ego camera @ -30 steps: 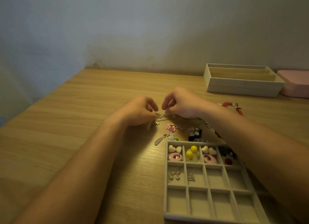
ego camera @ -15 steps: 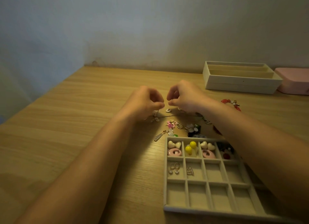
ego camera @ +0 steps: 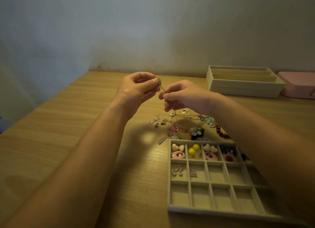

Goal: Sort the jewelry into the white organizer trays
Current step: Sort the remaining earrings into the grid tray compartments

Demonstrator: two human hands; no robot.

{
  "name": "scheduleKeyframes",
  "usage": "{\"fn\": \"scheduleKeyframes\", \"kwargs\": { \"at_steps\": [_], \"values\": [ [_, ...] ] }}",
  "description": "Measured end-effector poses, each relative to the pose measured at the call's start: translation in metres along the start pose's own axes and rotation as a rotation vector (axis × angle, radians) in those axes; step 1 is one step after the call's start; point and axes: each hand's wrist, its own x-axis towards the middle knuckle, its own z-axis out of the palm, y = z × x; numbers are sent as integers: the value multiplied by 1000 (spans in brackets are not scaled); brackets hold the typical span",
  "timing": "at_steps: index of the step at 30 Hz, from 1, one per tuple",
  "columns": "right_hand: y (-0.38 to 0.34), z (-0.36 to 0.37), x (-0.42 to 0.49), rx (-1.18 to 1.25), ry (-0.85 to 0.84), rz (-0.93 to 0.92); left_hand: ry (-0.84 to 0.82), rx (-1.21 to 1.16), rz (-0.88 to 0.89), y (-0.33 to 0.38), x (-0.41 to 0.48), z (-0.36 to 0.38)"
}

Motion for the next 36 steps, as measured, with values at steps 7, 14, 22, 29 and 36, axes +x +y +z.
{"fn": "scheduleKeyframes", "kwargs": {
  "at_steps": [7,14,22,29,36],
  "values": [
    [5,-25,-6,245,200,-11,122,218,17,-11,2,-3],
    [19,-39,-6,161,348,5,-98,968,-1,-40,6,-6],
    [37,-33,-7,-324,327,89,-257,1119,0,-44,0,-1],
    [46,-27,-13,-633,336,51,-257,1162,63,-48,-3,6],
    [44,-16,-23,-708,33,-26,-150,941,74,-49,-8,4]
  ]
}}
